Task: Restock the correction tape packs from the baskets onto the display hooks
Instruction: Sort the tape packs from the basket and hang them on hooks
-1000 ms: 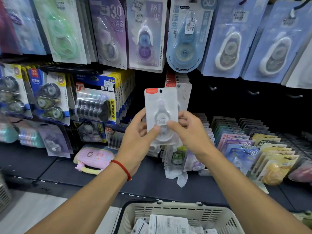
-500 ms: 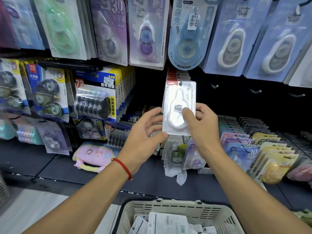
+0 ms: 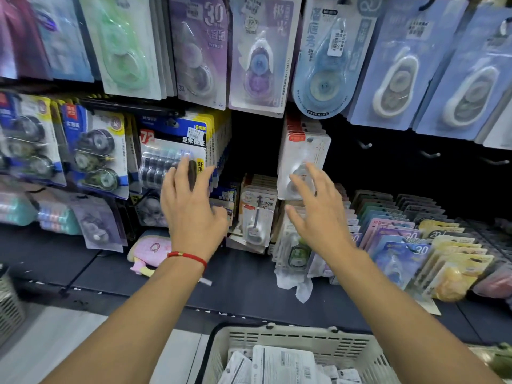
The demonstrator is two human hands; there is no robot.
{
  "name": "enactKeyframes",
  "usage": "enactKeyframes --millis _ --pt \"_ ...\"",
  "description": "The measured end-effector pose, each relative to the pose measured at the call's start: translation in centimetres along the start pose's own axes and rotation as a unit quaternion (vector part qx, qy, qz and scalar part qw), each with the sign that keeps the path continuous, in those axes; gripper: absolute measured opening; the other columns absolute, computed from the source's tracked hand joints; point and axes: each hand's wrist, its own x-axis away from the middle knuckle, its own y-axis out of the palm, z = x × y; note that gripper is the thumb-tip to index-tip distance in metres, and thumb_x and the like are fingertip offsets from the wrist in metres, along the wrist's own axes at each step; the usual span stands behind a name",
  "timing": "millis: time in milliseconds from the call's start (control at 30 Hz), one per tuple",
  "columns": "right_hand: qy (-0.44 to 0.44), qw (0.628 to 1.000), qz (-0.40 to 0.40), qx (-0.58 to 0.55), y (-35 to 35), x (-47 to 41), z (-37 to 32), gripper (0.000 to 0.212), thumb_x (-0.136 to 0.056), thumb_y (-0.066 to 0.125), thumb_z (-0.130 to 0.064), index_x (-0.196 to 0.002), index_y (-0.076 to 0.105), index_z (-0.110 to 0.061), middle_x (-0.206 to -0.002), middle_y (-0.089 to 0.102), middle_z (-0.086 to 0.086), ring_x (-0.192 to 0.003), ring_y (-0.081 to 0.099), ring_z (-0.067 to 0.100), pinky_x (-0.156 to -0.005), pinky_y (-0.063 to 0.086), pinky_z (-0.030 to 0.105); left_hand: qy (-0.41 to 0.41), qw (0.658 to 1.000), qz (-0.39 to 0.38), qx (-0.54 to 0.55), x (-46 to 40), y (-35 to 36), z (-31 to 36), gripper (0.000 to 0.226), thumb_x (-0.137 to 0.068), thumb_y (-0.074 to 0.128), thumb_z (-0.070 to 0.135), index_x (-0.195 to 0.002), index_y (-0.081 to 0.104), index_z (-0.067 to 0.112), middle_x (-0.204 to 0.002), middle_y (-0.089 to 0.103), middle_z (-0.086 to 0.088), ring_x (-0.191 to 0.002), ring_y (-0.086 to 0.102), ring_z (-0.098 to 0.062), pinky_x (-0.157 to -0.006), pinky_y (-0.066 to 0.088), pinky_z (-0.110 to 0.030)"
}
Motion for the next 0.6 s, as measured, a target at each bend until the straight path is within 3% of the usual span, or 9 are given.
enactKeyframes --millis 133,367,500,600 --pt "0.015 0.997 -0.033 0.064 0.7 -2.5 0.1 0.062 -0.097 0.068 -0.029 -0.152 0.044 -0.017 -0.172 0.021 0.010 -0.153 0.028 0.037 -0.115 0.042 0.055 0.004 0.998 -0.056 -0.004 0.3 0.6 -1.1 0.082 -0.079 0.065 0.000 -0.156 0.045 0.020 -0.175 0.006 -0.006 -0.159 0.003 -0.035 -0.123 0.026 -0.056" --pt "0.038 0.988 -0.097 0.111 1.3 -4.6 0.5 0.076 -0.098 0.059 -0.025 -0.164 0.020 -0.028 -0.176 0.000 0.000 -0.154 0.024 0.036 -0.108 0.046 0.054 0.022 0.998 -0.065 -0.011 0.5 0.5 -1.8 0.079 -0.081 0.066 -0.001 -0.154 0.046 0.021 -0.176 -0.001 -0.003 -0.161 -0.002 -0.032 -0.120 0.029 -0.056" --pt "0.037 0.991 -0.094 0.087 0.7 -4.0 0.2 0.069 -0.097 0.059 -0.021 -0.160 0.029 -0.021 -0.175 0.004 0.003 -0.150 0.030 0.034 -0.101 0.051 0.052 0.041 0.996 -0.071 -0.046 0.9 0.1 -1.6 0.077 -0.083 0.067 0.002 -0.156 0.045 0.019 -0.176 0.001 -0.008 -0.161 -0.001 -0.034 -0.127 0.019 -0.053" --pt "0.054 0.994 -0.083 0.035 0.1 -1.7 0.6 0.053 -0.100 0.056 -0.021 -0.152 0.043 -0.016 -0.169 0.022 0.008 -0.140 0.041 0.036 -0.097 0.051 0.051 0.082 0.991 -0.092 -0.053 1.8 -0.1 -1.3 0.071 -0.084 0.069 0.004 -0.152 0.050 0.016 -0.173 0.014 -0.012 -0.159 0.007 -0.036 -0.127 0.018 -0.051"
